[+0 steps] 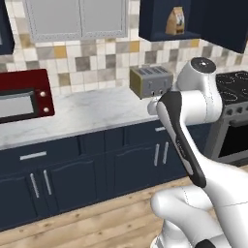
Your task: Pick the egg and butter from the fridge and place them by the bowl for mixing.
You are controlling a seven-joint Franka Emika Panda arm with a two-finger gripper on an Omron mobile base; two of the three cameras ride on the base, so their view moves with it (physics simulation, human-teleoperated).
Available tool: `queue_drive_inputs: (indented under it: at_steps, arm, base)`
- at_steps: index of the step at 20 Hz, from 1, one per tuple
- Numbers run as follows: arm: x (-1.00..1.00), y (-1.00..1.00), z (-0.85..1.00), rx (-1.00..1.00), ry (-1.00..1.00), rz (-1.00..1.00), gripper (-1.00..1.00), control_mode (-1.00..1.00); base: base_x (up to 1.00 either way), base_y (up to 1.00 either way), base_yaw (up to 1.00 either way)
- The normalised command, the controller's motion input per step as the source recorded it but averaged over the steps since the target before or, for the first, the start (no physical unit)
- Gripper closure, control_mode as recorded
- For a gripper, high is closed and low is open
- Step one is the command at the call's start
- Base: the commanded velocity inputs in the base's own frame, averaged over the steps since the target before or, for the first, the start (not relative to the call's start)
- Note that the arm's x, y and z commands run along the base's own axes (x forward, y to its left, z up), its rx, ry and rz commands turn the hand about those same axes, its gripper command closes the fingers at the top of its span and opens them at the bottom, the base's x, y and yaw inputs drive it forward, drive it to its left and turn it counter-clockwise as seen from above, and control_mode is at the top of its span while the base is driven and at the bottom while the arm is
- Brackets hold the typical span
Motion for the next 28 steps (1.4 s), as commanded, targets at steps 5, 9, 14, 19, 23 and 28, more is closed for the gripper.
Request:
queue_drive_inputs:
  at_steps: [5, 9, 14, 19, 23, 28]
  arm:
    - [0.00, 0.00, 0.00, 0.00, 0.00, 0.00, 1.00, 1.00]
    - [0.00, 0.00, 0.00, 0.00, 0.00, 0.00, 1.00, 1.00]
    - [0.00, 0.00, 0.00, 0.00, 0.00, 0.00, 1.00, 1.00]
    - [0.00, 0.00, 0.00, 0.00, 0.00, 0.00, 1.00, 1.00]
    - [0.00, 0.00, 0.00, 0.00, 0.00, 0.00, 1.00, 1.00]
    - [0.00, 0.00, 0.00, 0.00, 0.00, 0.00, 1.00, 1.00]
  base:
    - [0.35, -0.18, -0.44]
    - [0.40, -0.23, -0.38]
    - [0.58, -0.35, -0.11]
    - [0.64, -0.45, 0.02]
    - [0.62, -0.36, 0.18]
    - [0.59, -0.26, 0.33]
